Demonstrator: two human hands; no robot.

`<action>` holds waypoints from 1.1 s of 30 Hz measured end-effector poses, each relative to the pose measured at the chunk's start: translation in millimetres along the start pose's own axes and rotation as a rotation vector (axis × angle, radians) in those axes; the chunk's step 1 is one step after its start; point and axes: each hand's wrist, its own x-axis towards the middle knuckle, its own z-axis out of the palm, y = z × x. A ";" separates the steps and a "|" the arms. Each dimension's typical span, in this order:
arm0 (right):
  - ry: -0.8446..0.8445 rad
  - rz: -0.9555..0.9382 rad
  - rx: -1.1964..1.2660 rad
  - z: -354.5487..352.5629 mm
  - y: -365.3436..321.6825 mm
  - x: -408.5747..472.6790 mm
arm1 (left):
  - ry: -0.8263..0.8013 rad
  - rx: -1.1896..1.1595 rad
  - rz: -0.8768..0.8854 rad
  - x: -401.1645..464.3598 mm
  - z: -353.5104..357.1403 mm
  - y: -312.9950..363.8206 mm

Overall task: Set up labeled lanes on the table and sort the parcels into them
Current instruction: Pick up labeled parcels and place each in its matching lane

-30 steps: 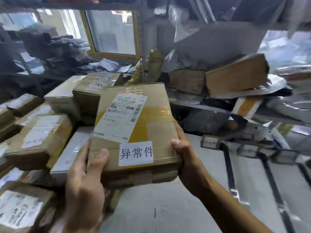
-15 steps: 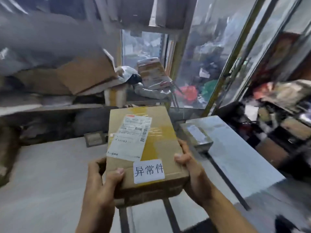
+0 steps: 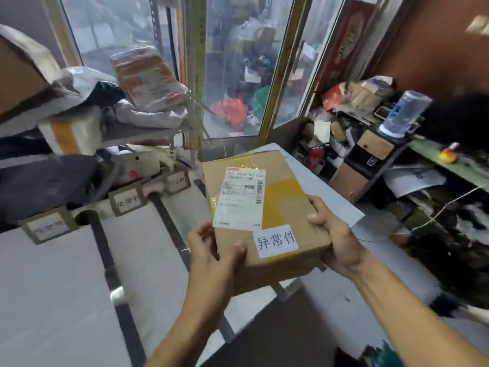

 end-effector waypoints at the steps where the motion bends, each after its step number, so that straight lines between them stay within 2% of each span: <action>1: 0.011 0.012 -0.003 -9.5 -7.4 4.5 | -0.025 0.007 0.003 4.9 10.9 0.2; 6: 0.039 0.072 -0.143 -69.4 -30.9 40.1 | -0.125 0.035 0.015 34.2 67.1 -13.4; 9: 0.015 0.114 -0.160 -114.6 -31.1 69.7 | -0.089 0.064 -0.019 54.1 102.9 -31.1; 14: -0.183 0.226 -0.195 -179.7 -10.8 111.9 | 0.017 0.110 -0.120 83.5 153.4 -68.5; 17: -0.200 0.257 -0.217 -205.9 -2.7 135.2 | 0.071 0.133 -0.150 90.6 177.4 -91.0; 24: -0.252 0.320 -0.332 -227.3 23.9 171.7 | 0.216 0.138 -0.234 93.7 199.9 -135.4; 33: -0.270 0.412 -0.375 -223.5 68.2 188.5 | 0.271 0.196 -0.330 106.3 192.5 -151.8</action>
